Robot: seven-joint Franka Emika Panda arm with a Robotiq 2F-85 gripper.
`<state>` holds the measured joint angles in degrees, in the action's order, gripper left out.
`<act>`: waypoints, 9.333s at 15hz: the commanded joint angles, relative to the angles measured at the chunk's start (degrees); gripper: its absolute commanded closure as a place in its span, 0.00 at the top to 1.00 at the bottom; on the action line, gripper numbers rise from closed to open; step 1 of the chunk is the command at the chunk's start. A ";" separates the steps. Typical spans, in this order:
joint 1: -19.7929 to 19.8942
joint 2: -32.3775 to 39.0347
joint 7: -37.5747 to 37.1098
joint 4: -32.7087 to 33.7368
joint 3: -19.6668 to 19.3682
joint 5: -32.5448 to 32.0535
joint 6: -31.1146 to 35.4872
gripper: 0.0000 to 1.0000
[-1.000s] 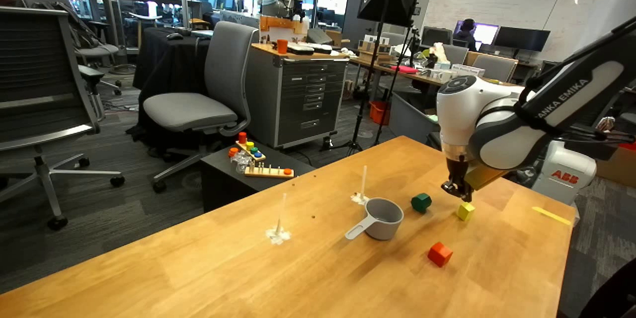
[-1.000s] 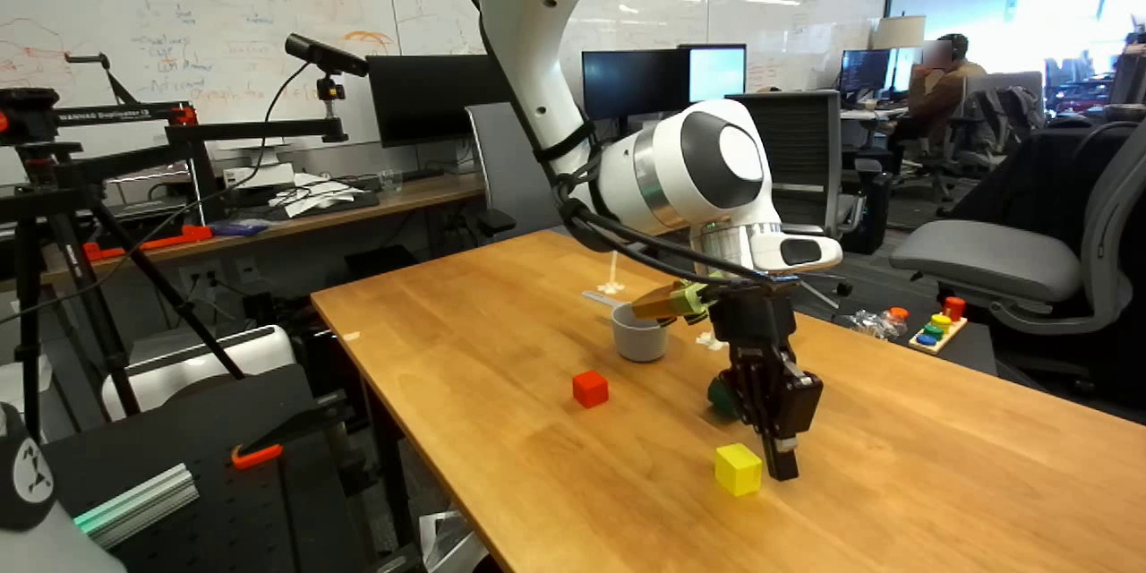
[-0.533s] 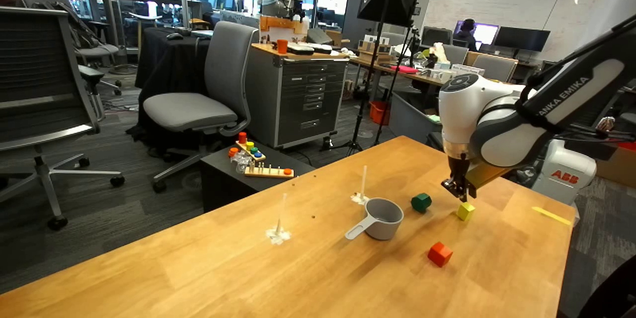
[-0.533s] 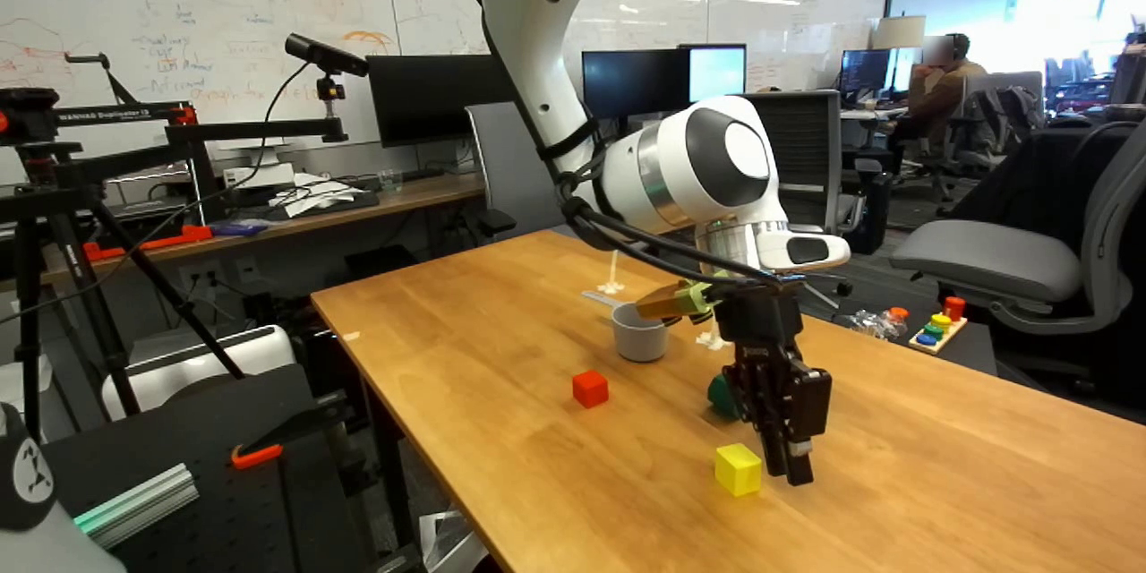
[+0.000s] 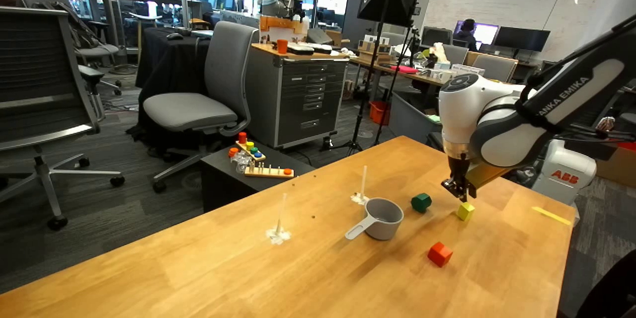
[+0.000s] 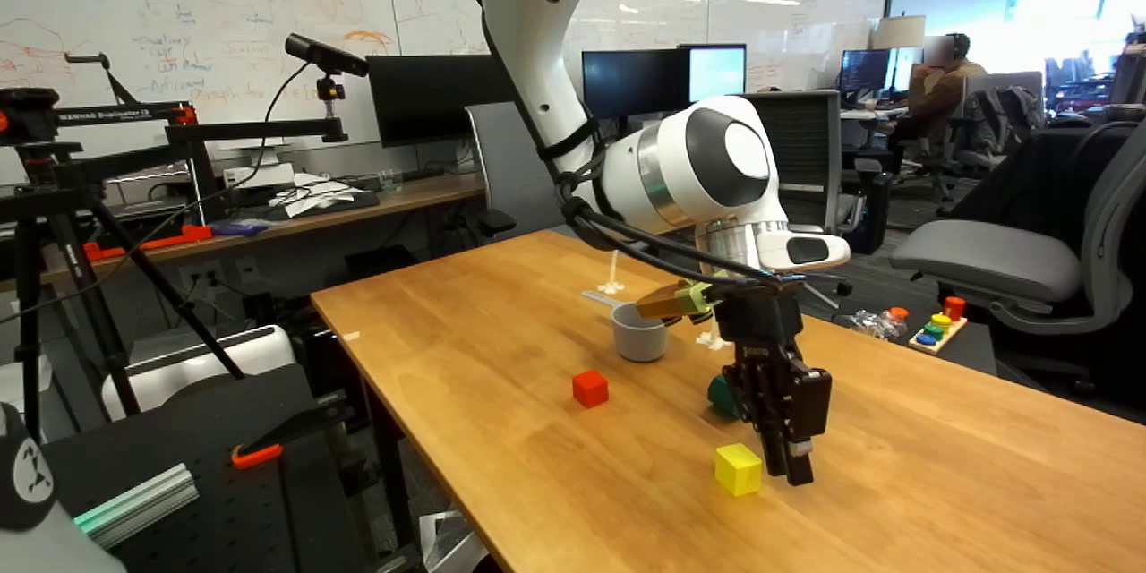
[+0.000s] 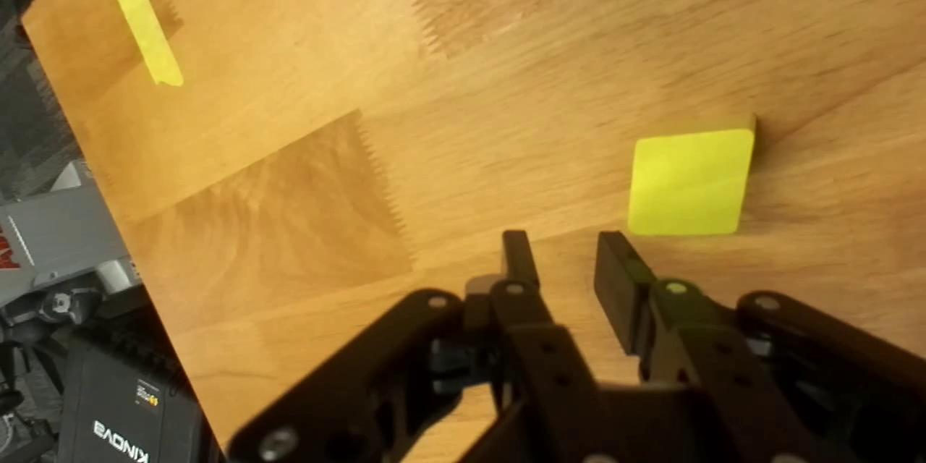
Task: Place the blocks inside the grey measuring cup
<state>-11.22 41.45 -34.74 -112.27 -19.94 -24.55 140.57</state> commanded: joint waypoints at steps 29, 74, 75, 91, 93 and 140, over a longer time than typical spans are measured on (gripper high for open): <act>9.19 -3.62 23.23 -9.30 4.39 15.44 19.58 1.00; -3.90 -6.76 13.46 -7.36 2.07 19.01 21.53 0.34; -4.28 -6.59 13.03 -6.86 1.82 18.69 20.96 0.60; 1.11 -8.31 22.33 -15.35 2.03 9.56 19.17 1.00; 2.47 -8.32 27.08 -15.62 2.04 6.79 19.68 1.00; 23.14 -1.85 63.26 1.17 20.12 5.18 15.10 1.00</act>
<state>8.48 36.68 23.59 -116.05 -3.61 -23.59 159.63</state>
